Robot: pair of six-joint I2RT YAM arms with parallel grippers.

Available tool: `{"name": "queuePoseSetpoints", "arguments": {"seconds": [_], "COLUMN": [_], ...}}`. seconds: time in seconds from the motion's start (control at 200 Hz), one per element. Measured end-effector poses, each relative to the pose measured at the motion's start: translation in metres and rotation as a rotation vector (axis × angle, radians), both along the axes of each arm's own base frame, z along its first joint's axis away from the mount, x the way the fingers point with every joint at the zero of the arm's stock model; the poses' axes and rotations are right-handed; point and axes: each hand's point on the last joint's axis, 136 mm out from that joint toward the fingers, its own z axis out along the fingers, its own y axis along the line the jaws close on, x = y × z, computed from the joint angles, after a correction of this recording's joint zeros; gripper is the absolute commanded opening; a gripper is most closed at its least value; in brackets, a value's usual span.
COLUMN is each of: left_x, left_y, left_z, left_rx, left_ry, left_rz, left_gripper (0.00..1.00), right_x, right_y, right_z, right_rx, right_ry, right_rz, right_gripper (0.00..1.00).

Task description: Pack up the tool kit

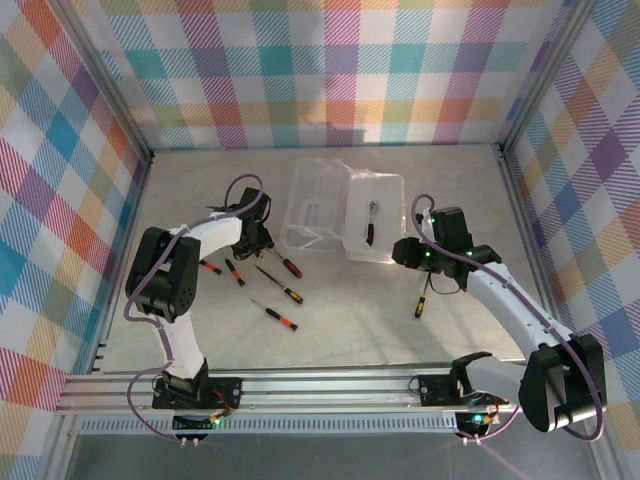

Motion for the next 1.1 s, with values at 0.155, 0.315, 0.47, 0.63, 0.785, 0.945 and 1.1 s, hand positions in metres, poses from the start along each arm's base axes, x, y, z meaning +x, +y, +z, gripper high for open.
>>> {"name": "queuePoseSetpoints", "arguments": {"seconds": [0.155,0.315,0.47,0.63,0.785,0.945,1.1], "left_x": [-0.02,-0.03,-0.031,-0.038,-0.052,-0.07,-0.09], "left_y": [0.003,0.002,-0.007,-0.021,-0.05,-0.08,-0.1], "left_z": [0.006,0.028,0.047,0.06,0.09,0.139,0.175], "left_rx": [0.027,0.043,0.045,0.046,0.034,-0.006,-0.066], "left_ry": [0.034,0.003,-0.046,-0.075,-0.145,-0.277,-0.371], "left_rz": [-0.04,-0.079,-0.124,-0.184,-0.302,-0.428,-0.524], "left_gripper": [0.0,0.0,0.0,0.0,0.0,0.0,0.0], "right_x": [0.0,-0.001,-0.002,-0.005,-0.007,-0.005,-0.001], "right_y": [0.0,0.001,0.004,0.01,0.021,0.037,0.06], "right_z": [0.001,0.001,0.003,0.01,0.03,0.06,0.092], "right_rx": [0.002,0.016,0.033,0.077,0.16,0.251,0.319], "right_ry": [-0.001,0.006,0.012,0.014,-0.006,-0.044,-0.096], "right_rz": [-0.001,-0.006,-0.003,0.01,0.04,0.085,0.148], "right_gripper": [0.33,0.33,0.33,0.34,0.39,0.41,0.42]}}
